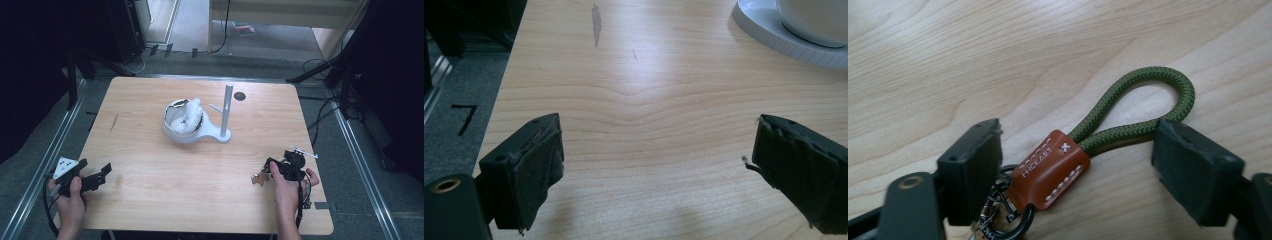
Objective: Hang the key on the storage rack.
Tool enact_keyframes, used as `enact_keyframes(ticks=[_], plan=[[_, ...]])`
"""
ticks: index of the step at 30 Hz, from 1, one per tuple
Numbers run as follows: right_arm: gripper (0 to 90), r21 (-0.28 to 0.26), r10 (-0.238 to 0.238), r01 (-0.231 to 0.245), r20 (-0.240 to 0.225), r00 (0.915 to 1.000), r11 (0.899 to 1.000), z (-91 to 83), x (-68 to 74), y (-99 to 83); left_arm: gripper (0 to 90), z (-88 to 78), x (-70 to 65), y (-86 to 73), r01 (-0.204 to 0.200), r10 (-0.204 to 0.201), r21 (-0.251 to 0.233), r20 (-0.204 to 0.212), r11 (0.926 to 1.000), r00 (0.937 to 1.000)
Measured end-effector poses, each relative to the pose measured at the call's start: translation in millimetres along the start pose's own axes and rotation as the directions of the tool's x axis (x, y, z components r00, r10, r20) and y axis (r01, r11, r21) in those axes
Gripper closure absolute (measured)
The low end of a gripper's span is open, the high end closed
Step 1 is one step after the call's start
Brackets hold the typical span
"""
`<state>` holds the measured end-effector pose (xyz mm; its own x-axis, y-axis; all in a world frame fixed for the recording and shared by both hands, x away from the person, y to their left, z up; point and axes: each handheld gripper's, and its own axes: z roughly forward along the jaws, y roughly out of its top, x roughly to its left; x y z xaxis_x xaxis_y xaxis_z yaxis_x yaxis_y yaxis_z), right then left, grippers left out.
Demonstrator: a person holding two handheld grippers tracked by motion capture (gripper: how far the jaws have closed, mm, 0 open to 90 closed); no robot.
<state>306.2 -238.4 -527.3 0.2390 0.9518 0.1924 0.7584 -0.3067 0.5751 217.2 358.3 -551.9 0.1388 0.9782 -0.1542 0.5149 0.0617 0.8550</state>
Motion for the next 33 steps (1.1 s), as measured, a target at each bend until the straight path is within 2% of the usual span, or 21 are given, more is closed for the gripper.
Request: enact_keyframes(ticks=[2, 3, 5, 6, 7, 8, 11, 12, 17, 20, 21, 24, 32, 33], plan=[[27.7, -0.009, -0.049, 0.049, 0.011, 0.9987, 0.999, 1.9, 3.4, -0.6, 7.0, 0.1, -0.1, 0.0, 0.000, 0.000, 0.000, -0.001, 1.0000, 1.0000], [29.9, -0.019, -0.094, 0.095, 0.038, 0.9948, 0.995, 3.4, 6.2, -1.8, 7.0, 0.1, -0.1, 0.0, 0.000, 0.000, -0.001, -0.001, 1.0000, 1.0000], [32.6, -0.016, -0.141, 0.142, 0.073, 0.9874, 0.990, 4.5, 10.6, -3.8, 7.0, 0.1, -0.1, 0.0, 0.000, 0.000, -0.001, -0.001, 1.0000, 1.0000], [36.7, -0.020, -0.166, 0.169, 0.090, 0.9820, 0.985, 5.3, 12.8, -4.7, 7.0, 0.1, -0.2, 0.0, 0.000, 0.000, -0.001, -0.001, 1.0000, 1.0000], [42.0, -0.018, -0.181, 0.184, 0.098, 0.9785, 0.983, 4.9, 15.1, -5.5, 7.0, 0.2, -0.3, -0.1, 0.001, -0.001, -0.002, -0.001, 1.0000, 1.0000], [45.0, -0.021, -0.189, 0.192, 0.093, 0.9776, 0.981, 4.6, 16.6, -5.6, 7.0, 0.1, -0.2, 0.0, -0.001, 0.001, -0.001, -0.001, 1.0000, 1.0000], [63.2, -0.026, -0.203, 0.206, 0.080, 0.9758, 0.978, 3.5, 18.4, -5.6, 7.0, 0.0, -0.1, -0.1, -0.001, 0.001, -0.001, -0.001, 1.0000, 1.0000], [66.2, -0.029, -0.205, 0.208, 0.072, 0.9761, 0.978, 3.3, 18.2, -5.7, 7.0, 0.0, -0.1, -0.1, 0.000, 0.000, -0.001, -0.001, 1.0000, 1.0000], [69.3, -0.038, -0.228, 0.230, 0.033, 0.9730, 0.973, 3.0, 13.6, -5.2, 7.0, 0.0, 0.0, 0.0, 0.000, 0.000, 0.000, 0.000, 1.0000, 1.0000], [69.8, -0.058, -0.231, 0.228, -0.037, 0.9723, 0.972, 3.2, 8.9, -5.9, 7.0, 0.1, 0.1, 0.1, 0.002, -0.002, 0.001, 0.000, 1.0000, 1.0000], [69.9, -0.066, -0.236, 0.233, -0.046, 0.9707, 0.970, 3.3, 7.9, -6.5, 7.0, 0.2, 0.1, 0.1, 0.003, -0.003, 0.001, 0.000, 1.0000, 1.0000], [70.0, -0.107, -0.238, 0.233, -0.043, 0.9702, 0.967, -0.5, 9.8, -8.7, 7.0, 0.3, 0.1, 0.1, 0.005, -0.005, 0.000, 0.000, 1.0000, 1.0000], [70.0, -0.223, -0.253, 0.236, -0.052, 0.9660, 0.946, -16.5, 15.4, -9.9, 7.0, 0.1, 0.3, 0.1, 0.004, -0.004, 0.001, 0.001, 1.0000, 1.0000], [70.0, -0.241, -0.259, 0.237, -0.066, 0.9635, 0.941, -19.1, 16.1, -10.3, 7.0, 0.1, 0.3, 0.2, 0.004, -0.004, 0.002, 0.001, 1.0000, 1.0000]])
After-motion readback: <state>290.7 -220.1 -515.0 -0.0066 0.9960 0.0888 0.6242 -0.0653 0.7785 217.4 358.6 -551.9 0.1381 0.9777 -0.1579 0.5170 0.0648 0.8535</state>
